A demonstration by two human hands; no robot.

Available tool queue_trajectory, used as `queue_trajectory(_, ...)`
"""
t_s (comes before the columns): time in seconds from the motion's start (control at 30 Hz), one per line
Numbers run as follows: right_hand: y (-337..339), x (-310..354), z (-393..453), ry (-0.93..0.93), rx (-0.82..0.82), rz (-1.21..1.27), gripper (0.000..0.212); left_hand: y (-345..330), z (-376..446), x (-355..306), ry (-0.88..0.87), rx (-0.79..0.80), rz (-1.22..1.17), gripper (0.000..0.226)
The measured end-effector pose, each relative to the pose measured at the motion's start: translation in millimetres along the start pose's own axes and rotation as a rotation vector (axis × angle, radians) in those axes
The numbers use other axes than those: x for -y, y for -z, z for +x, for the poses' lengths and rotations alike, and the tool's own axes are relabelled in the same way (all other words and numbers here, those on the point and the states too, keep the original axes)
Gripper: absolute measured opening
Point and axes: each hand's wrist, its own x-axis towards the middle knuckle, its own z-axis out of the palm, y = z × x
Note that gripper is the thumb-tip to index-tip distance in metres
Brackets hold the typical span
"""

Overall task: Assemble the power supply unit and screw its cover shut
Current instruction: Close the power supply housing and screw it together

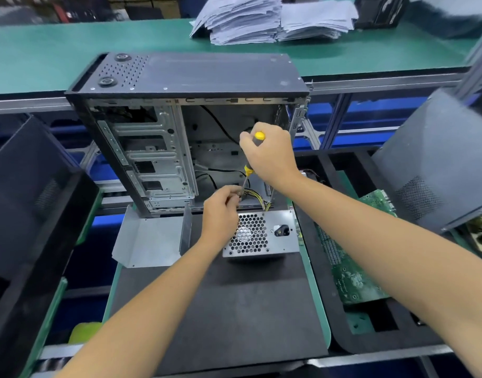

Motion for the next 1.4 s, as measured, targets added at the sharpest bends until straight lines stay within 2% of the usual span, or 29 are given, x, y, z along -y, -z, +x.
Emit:
queue_trajectory(0.17,10.1,-5.0,6.2,-0.042,-0.052,0.049,0.035,-2.9,4.3,-1.8,0.005,-0.032,-0.03,0.023)
queue_trajectory(0.27,13.2,-7.1,9.3,-0.039,-0.102,0.035,0.035,-3.4,6.3,-0.9,0.026,0.007,-0.048,0.021)
queue_trajectory(0.43,12.4,-8.4,10.3,-0.026,-0.087,0.057,0.035,-4.1,10.0,0.5,0.009,0.029,-0.007,0.013)
queue_trajectory(0.67,6.0,-7.4,8.2,-0.001,-0.014,0.032,0.034,-5.9,12.9,3.1,0.018,-0.006,0.012,0.011)
queue_trajectory(1.1,0.6,-6.5,4.7,0.106,0.06,-0.06,0.03,-6.0,13.8,4.5,-0.003,0.023,0.023,0.012)
queue_trajectory(1.4,1.6,4.2,8.3,0.1,0.245,-0.211,0.036,-6.2,16.0,7.6,-0.032,0.039,0.087,0.016)
